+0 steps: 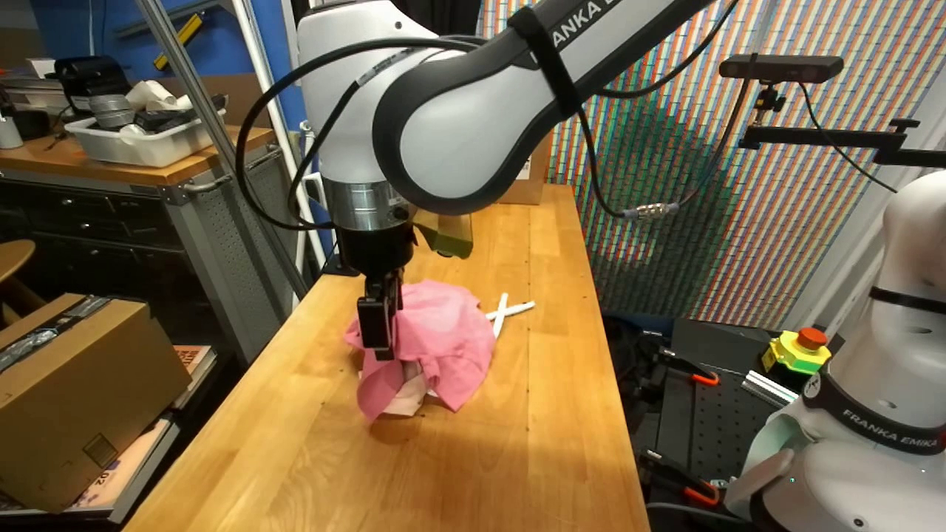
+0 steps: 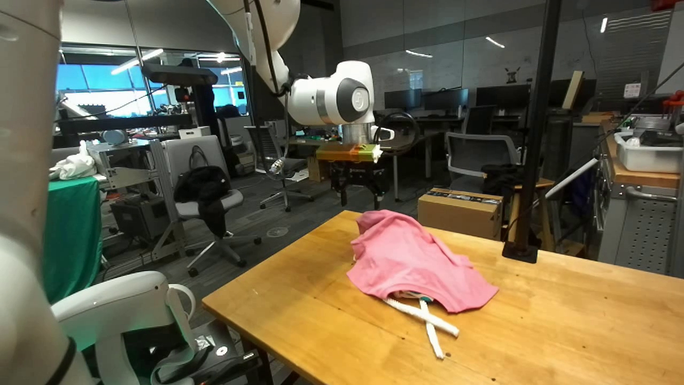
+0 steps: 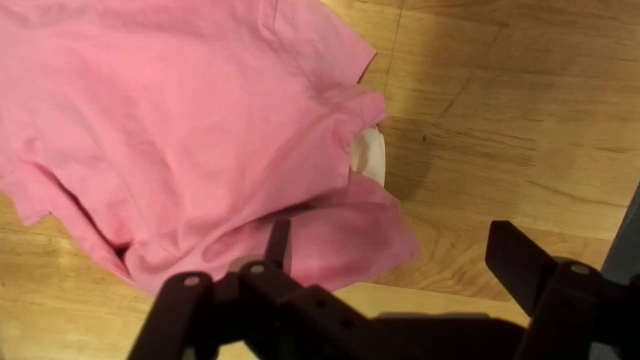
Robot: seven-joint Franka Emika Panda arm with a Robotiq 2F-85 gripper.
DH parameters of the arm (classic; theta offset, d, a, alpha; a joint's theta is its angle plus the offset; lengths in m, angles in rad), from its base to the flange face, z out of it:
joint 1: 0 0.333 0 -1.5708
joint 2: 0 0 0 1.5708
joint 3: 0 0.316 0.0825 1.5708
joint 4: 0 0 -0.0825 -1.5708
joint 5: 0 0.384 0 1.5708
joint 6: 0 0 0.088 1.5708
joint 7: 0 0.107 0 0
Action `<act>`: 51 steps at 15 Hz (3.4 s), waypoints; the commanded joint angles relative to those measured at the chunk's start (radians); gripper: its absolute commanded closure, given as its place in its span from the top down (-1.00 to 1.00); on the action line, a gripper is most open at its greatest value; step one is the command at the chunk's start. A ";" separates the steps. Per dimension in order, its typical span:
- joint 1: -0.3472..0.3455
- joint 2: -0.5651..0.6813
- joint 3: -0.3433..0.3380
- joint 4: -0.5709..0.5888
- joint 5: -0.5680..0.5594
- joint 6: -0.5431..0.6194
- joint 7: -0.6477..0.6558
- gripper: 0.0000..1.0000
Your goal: Move the pink shirt to the left then move the peach colored shirts to the right then move the turnip plushie to the left
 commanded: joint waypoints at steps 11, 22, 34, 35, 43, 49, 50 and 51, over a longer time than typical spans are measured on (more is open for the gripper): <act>0.035 0.023 -0.060 -0.114 -0.176 0.196 0.136 1.00; 0.136 0.067 -0.191 -0.135 -0.472 0.283 0.485 1.00; 0.137 0.032 -0.192 -0.124 -0.510 0.238 0.544 -0.99; 0.138 0.029 -0.196 -0.122 -0.517 0.236 0.552 -0.98; 0.128 -0.039 -0.197 -0.041 -0.531 0.140 0.588 -0.94; 0.122 -0.128 -0.183 0.058 -0.658 0.028 0.711 -0.94; 0.116 -0.144 -0.179 0.075 -0.688 0.010 0.741 -0.94; 0.109 -0.153 -0.173 0.086 -0.713 -0.001 0.767 -0.94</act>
